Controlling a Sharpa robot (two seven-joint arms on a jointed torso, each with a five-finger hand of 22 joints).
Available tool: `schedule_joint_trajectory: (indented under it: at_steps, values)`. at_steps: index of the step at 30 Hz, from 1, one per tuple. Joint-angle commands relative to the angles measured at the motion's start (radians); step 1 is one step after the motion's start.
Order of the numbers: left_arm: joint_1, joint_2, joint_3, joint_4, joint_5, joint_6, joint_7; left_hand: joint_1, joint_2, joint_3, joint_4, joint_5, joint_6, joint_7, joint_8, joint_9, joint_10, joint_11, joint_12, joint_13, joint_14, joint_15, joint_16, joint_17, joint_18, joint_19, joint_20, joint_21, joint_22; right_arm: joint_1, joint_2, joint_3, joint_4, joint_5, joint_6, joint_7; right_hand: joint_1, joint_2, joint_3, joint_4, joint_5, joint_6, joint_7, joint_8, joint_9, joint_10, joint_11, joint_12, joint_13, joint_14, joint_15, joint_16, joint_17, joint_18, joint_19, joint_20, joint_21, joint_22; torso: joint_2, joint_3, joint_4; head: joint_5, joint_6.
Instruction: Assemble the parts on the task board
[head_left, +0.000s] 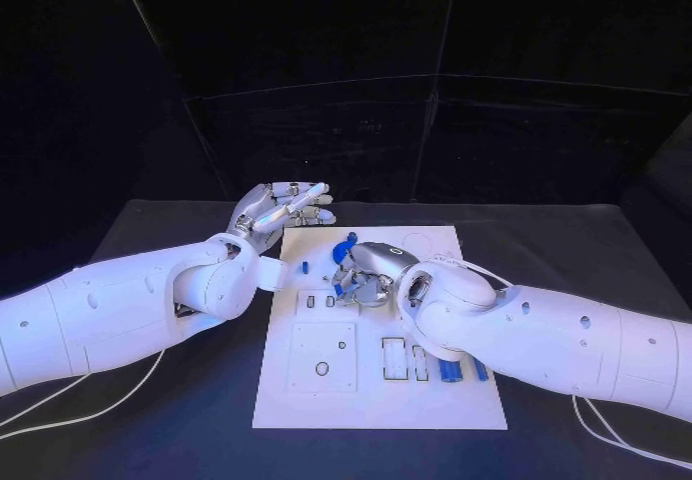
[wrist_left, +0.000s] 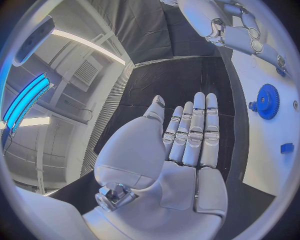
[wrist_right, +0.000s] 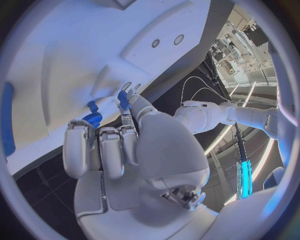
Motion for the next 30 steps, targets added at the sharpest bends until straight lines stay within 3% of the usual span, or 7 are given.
schedule_joint_trajectory:
  at_steps: [1,3,6,10,30]
  values:
    - [0.002,0.001,0.001,0.001,-0.001,0.008,0.012,0.002,0.006,0.000,-0.004,0.005,0.005,-0.001,-0.005,-0.001,0.007,-0.001,-0.007,0.000,0.007,0.000,-0.002,0.002,0.007,0.007,-0.001,-0.006,-0.001,0.001,0.003,0.000,-0.004,-0.013,0.023,-0.005,-0.010,-0.001,0.007,0.003,0.004,0.021,-0.012,0.007,0.001,0.013,-0.006,-0.003,0.148,0.097,-0.006,0.002,0.232,-0.016,0.002,-0.005,0.000,0.003,0.000,-0.0004,-0.0010,0.001,-0.003]
    - [0.002,0.001,0.001,0.000,-0.001,0.008,0.012,0.002,0.006,0.000,-0.004,0.005,0.005,-0.001,-0.005,-0.001,0.007,-0.001,-0.007,0.000,0.007,0.000,-0.002,0.002,0.007,0.007,-0.001,-0.006,-0.001,0.001,0.005,-0.001,-0.007,-0.013,0.025,-0.005,-0.010,-0.001,0.007,0.003,0.004,0.021,-0.012,0.007,0.001,0.013,-0.006,-0.003,0.148,0.097,-0.006,0.002,0.232,-0.016,0.002,-0.005,0.000,0.003,0.000,-0.0004,-0.0017,0.002,-0.003]
    - [0.002,0.003,0.001,0.000,-0.001,0.009,0.012,0.002,0.006,0.000,-0.004,0.005,0.005,-0.001,-0.005,-0.001,0.007,-0.001,-0.007,0.000,0.007,0.000,-0.002,0.002,0.007,0.007,-0.001,-0.006,-0.001,0.000,0.006,-0.016,-0.007,-0.013,0.027,-0.003,-0.011,-0.002,0.007,0.003,0.004,0.021,-0.012,0.007,0.001,0.013,-0.006,-0.003,0.148,0.097,-0.006,0.002,0.232,-0.016,0.002,-0.005,0.000,0.003,0.000,0.0002,-0.0014,0.002,-0.006]
    - [0.002,0.004,0.001,-0.001,-0.001,0.009,0.011,0.002,0.006,0.000,-0.004,0.005,0.005,-0.001,-0.005,-0.001,0.007,-0.001,-0.007,0.000,0.007,0.000,-0.002,0.002,0.007,0.007,-0.001,-0.006,-0.001,-0.001,0.008,-0.026,-0.009,-0.013,0.029,-0.001,-0.011,-0.002,0.007,0.003,0.004,0.021,-0.012,0.007,0.001,0.013,-0.006,-0.003,0.148,0.097,-0.006,0.002,0.232,-0.016,0.002,-0.005,0.000,0.003,0.000,0.0002,0.0001,0.002,-0.007]
    - [0.002,0.008,0.001,-0.005,-0.001,0.011,0.010,0.002,0.006,0.000,-0.004,0.005,0.005,-0.001,-0.005,-0.001,0.007,-0.001,-0.007,0.000,0.007,0.000,-0.002,0.002,0.007,0.007,-0.001,-0.006,-0.001,-0.010,0.010,-0.031,-0.017,-0.014,0.040,-0.008,-0.021,-0.008,0.008,0.005,0.003,0.015,-0.010,0.003,-0.001,0.010,-0.005,-0.008,0.145,0.096,-0.005,0.001,0.229,-0.015,0.000,-0.004,-0.002,0.000,-0.001,-0.0001,-0.0010,0.003,-0.012]
